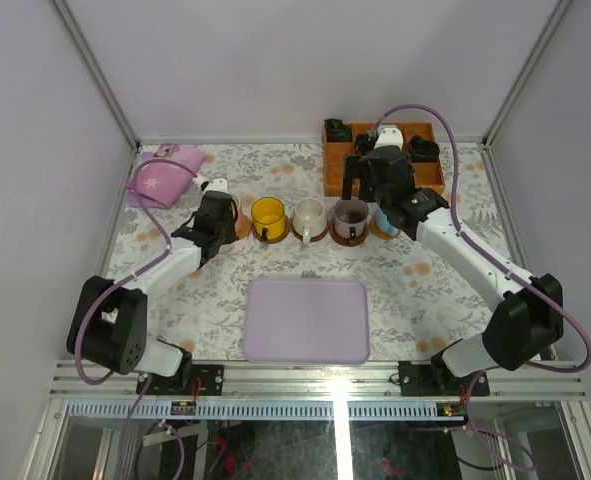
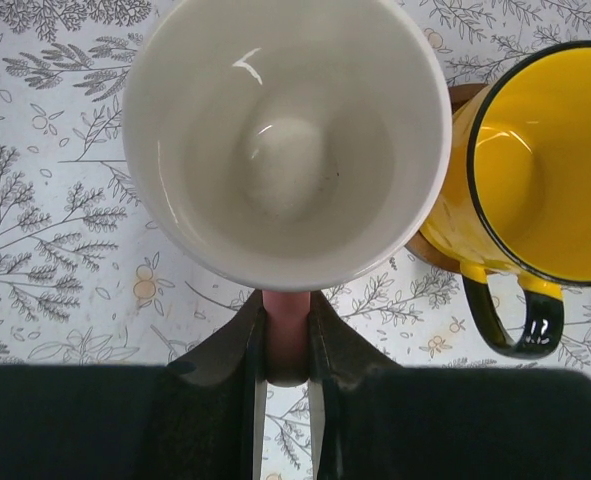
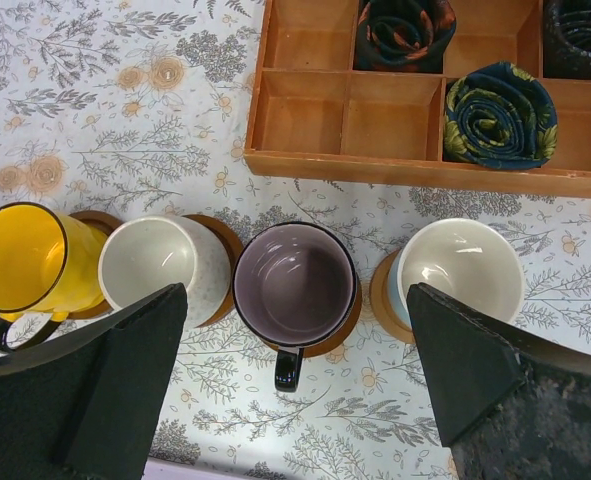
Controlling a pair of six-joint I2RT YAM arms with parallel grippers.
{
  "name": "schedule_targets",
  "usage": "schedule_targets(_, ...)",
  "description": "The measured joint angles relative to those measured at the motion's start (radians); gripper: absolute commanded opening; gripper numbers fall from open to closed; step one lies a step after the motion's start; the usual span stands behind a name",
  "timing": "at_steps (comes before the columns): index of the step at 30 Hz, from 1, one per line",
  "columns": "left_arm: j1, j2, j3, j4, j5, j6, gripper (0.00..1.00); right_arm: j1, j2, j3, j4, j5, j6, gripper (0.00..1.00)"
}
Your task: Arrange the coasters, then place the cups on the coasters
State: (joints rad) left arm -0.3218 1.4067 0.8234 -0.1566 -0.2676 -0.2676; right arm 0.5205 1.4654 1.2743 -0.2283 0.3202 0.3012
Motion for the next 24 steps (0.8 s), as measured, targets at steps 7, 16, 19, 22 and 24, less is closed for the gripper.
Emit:
schedule_targets(7, 0.018, 0.077, 0.016, 0.056, 0.02, 0.02, 0.0, -0.005, 0.0, 0.001, 0.0, -0.009, 0.001, 0.99)
schedule_targets(16, 0.03, 0.117, 0.026, 0.082, 0.051, 0.023, 0.0, -0.005, 0.01, 0.002, 0.0, -0.027, 0.003, 0.99)
schedule_targets(19, 0.03, 0.117, 0.028, 0.093, 0.059, 0.023, 0.0, -0.006, 0.016, 0.002, 0.0, -0.029, 0.005, 0.99)
schedule_targets(22, 0.03, 0.117, 0.028, 0.095, 0.069, 0.023, 0.0, -0.006, 0.024, 0.003, 0.0, -0.039, 0.006, 0.99)
schedule_targets(24, 0.03, 0.117, 0.028, 0.094, 0.075, 0.023, 0.0, -0.006, 0.029, 0.005, 0.0, -0.045, 0.006, 0.99)
